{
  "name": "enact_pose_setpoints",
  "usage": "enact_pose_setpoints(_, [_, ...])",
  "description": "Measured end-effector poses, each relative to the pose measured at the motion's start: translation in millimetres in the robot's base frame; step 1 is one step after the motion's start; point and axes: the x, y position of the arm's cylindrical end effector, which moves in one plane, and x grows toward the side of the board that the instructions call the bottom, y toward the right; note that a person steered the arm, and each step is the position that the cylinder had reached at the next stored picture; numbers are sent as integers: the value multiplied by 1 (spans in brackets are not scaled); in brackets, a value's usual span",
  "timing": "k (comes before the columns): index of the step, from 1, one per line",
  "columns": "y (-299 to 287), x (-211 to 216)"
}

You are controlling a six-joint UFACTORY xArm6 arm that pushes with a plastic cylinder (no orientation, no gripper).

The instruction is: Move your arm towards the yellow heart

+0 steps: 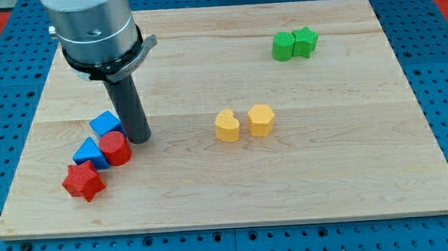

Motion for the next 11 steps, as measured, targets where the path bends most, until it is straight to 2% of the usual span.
enact_pose_setpoints(7, [0, -10])
enact_pose_setpoints(8, [11, 2])
enact_pose_setpoints(9, [38, 27])
enact_pose_setpoints(11, [129, 31])
